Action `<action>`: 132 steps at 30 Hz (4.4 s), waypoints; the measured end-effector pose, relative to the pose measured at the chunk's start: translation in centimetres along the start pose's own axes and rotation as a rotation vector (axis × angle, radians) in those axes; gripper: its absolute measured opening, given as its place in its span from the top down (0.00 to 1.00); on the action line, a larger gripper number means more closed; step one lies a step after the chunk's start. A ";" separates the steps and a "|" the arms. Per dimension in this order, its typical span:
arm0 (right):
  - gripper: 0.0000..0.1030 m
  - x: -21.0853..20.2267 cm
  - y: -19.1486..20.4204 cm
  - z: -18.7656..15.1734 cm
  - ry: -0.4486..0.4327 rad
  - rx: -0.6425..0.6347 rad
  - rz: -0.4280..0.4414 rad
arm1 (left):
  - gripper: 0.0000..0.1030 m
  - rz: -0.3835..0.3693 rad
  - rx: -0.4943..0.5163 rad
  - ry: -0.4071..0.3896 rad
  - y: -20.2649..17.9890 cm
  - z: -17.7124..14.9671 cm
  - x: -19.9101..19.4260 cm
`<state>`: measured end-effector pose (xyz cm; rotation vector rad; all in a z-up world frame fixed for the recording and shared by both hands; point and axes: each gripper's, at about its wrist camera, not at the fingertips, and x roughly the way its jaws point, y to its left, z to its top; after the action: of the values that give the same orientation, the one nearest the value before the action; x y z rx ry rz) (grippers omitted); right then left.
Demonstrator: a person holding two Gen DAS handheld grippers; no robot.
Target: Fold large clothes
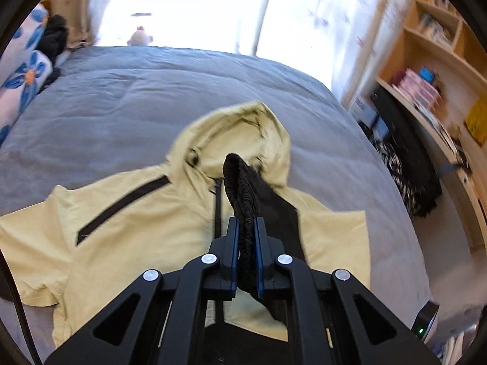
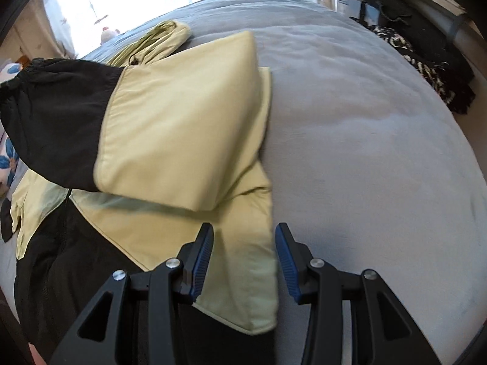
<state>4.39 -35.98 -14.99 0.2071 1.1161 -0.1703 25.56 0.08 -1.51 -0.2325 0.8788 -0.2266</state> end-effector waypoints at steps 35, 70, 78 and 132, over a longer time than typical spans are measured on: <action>0.85 3.3 0.7 3.2 -0.022 -0.115 -0.095 | 0.94 0.052 -0.062 0.105 5.3 -2.1 3.5; 0.53 10.8 -3.4 17.3 0.083 0.223 0.084 | 0.76 0.136 -0.083 0.261 12.4 -4.4 14.1; 0.98 12.2 -1.9 17.8 0.057 0.128 -0.083 | 0.76 0.198 -0.035 0.230 12.5 -5.1 15.3; 0.96 2.4 4.7 4.2 0.063 0.036 -0.080 | 0.53 0.175 0.075 0.171 6.4 -7.4 5.5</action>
<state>10.19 -32.59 -15.03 0.2014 1.1853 -0.2565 23.78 3.83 -11.97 -0.0661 1.0521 -0.1171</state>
